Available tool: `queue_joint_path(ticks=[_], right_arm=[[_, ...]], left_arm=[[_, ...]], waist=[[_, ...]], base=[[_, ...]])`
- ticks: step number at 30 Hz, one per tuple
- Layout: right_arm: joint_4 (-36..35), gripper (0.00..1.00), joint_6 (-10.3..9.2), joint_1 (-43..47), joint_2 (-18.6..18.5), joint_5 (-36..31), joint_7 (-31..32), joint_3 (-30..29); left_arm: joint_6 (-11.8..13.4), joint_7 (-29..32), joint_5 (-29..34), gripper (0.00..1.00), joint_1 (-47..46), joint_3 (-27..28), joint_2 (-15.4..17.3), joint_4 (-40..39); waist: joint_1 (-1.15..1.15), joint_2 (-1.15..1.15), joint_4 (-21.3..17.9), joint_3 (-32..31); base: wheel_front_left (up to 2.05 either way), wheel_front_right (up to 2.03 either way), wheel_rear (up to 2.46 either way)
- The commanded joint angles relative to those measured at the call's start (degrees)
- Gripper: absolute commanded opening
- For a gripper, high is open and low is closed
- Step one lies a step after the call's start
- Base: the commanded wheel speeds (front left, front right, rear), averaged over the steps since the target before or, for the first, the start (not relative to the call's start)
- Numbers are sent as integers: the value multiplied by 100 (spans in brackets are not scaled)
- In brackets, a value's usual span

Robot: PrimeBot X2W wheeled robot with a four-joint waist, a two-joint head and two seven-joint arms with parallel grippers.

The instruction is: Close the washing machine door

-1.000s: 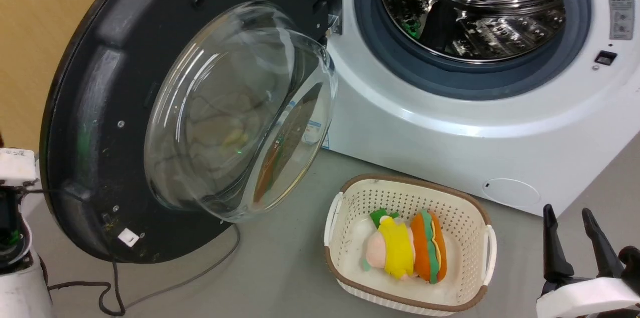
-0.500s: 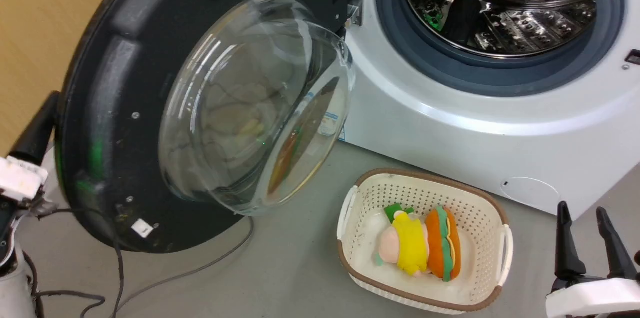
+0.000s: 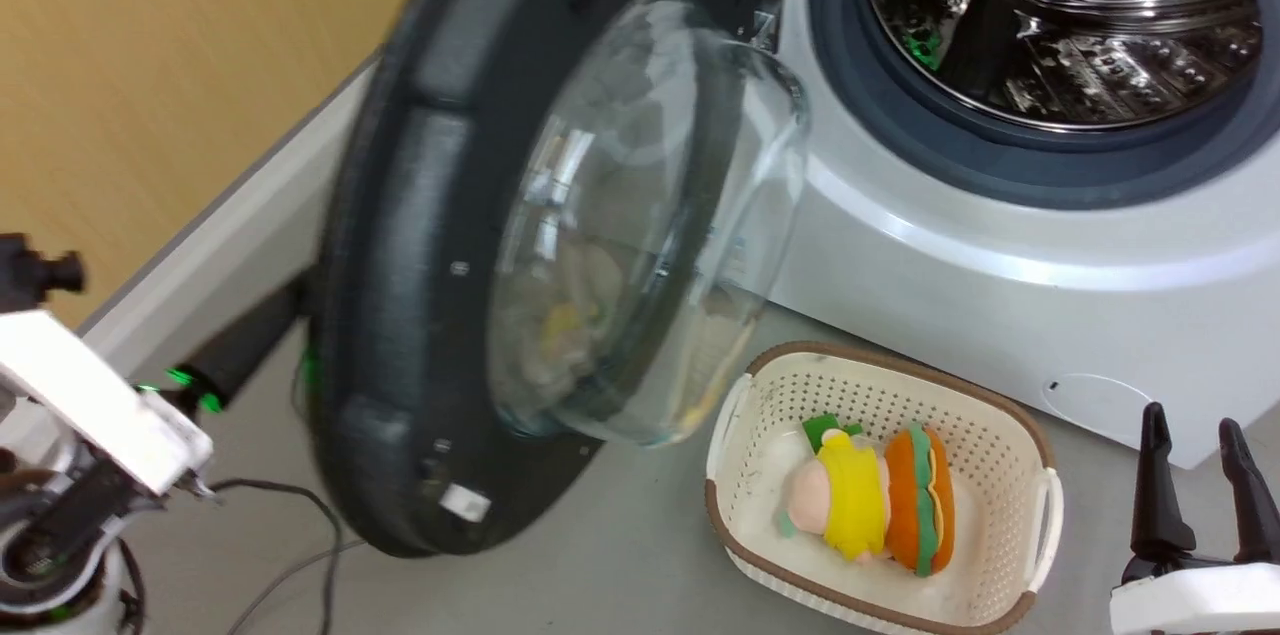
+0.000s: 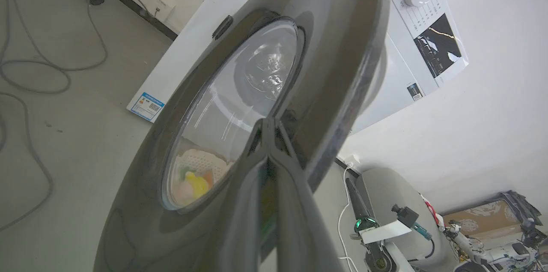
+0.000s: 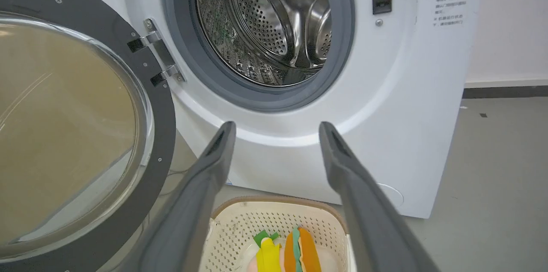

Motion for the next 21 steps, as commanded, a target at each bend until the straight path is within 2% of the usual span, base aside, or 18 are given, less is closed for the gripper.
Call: queue_joint_path(ticks=[1,6,10,16,21], right_arm=[[32,100,4,-62,19,56,-61,-36],[80,100,5,-70,20,130,-121,-30],[75,100,5,-77,20,130,-121,31],[44,100,5,-136,20,83,-121,23],[55,100,5,-158,20,83,-121,27]], left_arm=[[-48,141,-222,0,106,-124,-24,-162],[-79,265,-615,0,196,-604,-197,-475],[-79,167,-601,0,318,-1138,-370,-697],[-80,-395,-404,0,467,-1824,-508,-1112],[-80,-1009,-333,0,474,-2420,-552,-1141]], waist=[[0,0,47,-6],[0,0,109,-22],[0,0,-15,-40],[0,0,-350,44],[0,0,-678,109]], base=[[0,0,0],[0,0,0],[0,0,0],[0,0,0],[0,0,0]])
